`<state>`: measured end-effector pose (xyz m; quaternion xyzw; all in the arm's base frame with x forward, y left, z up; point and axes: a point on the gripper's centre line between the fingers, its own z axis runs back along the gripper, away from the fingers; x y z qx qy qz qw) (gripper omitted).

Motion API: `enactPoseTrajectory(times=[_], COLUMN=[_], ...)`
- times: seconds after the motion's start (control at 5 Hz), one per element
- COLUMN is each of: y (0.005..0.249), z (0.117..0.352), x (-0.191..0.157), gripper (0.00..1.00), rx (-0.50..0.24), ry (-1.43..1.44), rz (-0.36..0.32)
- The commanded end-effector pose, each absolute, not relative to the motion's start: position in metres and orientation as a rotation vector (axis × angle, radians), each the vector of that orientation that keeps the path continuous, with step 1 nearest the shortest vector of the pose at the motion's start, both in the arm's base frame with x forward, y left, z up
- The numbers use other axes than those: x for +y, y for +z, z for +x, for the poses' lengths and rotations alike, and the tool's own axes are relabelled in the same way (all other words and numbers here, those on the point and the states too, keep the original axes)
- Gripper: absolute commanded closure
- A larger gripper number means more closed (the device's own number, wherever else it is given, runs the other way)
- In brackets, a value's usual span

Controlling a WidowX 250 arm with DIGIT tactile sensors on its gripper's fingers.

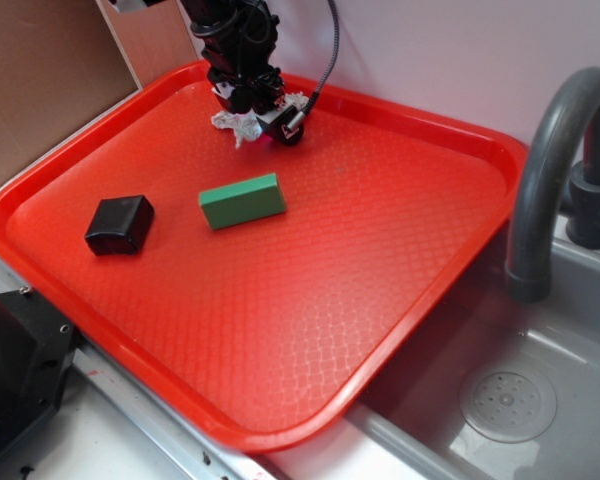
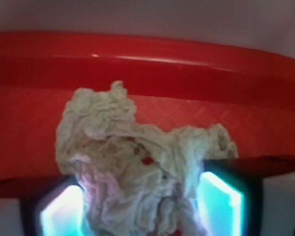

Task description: Grab the white paper.

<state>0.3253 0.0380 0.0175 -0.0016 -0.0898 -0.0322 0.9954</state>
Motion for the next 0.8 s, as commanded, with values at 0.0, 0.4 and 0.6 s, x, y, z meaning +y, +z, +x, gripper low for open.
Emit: enactPoseTrajectory(times=[0.0,0.4,0.6], y=[0.026,0.053,0.089], z=[0.331,0.32,0.308], x=[0.039,0.051,0.048], gripper=[1.0,1.0,1.0], rx=[-0.201,-0.124,-0.105], ry=[-0.05,-0.008,0.02], rz=[0.018,0.023,0.025])
